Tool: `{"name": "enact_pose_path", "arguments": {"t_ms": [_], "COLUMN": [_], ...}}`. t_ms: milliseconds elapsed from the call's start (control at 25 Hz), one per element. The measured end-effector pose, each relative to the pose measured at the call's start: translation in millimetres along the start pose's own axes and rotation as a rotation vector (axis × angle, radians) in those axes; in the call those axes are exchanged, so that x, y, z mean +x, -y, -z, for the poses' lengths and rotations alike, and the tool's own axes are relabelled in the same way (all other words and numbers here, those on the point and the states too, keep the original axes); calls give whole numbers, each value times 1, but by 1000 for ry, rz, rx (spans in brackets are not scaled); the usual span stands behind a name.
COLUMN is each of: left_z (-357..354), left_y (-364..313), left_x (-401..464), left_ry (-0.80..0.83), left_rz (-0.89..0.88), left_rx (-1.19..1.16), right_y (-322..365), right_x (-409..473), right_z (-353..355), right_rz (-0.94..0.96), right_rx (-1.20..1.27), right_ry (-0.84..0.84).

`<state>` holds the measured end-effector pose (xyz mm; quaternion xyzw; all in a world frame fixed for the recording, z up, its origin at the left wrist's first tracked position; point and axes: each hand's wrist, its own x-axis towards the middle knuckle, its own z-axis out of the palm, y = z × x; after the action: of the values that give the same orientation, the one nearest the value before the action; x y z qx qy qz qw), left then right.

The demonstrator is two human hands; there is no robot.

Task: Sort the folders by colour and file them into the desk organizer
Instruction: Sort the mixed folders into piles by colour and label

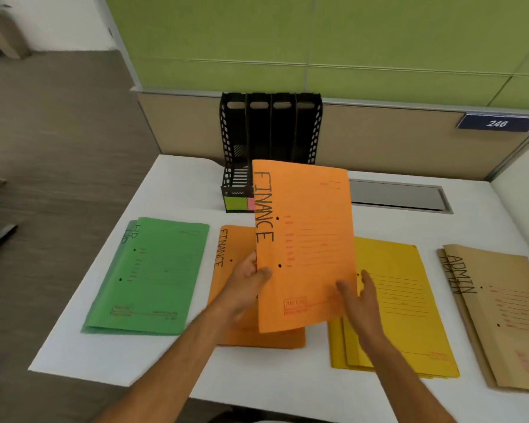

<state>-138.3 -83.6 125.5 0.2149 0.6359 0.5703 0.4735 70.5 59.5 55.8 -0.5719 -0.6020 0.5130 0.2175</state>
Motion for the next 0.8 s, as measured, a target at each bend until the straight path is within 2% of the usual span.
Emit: {"name": "enact_pose_path", "arguments": {"t_ms": [80,120,240,440,640,800], "left_z": [27,37,63,91,109,111], "left_y": [7,11,20,61,101,124], "left_x": [2,3,12,21,18,16], "left_ry": [14,21,25,-27,2,-86], "left_rz": [9,4,20,125,283,342], "left_rx": [-20,-30,-54,37,142,244], "right_y": [-7,-12,-19,-24,-39,-39], "right_x": [5,6,4,6,7,9], "right_z": [-5,-6,-13,-38,-65,-79], "right_rz": [-263,-313,-324,-299,-313,-299], "right_rx": [261,321,307,271,166,60], "right_ry": [66,126,186,118,85,71]}}
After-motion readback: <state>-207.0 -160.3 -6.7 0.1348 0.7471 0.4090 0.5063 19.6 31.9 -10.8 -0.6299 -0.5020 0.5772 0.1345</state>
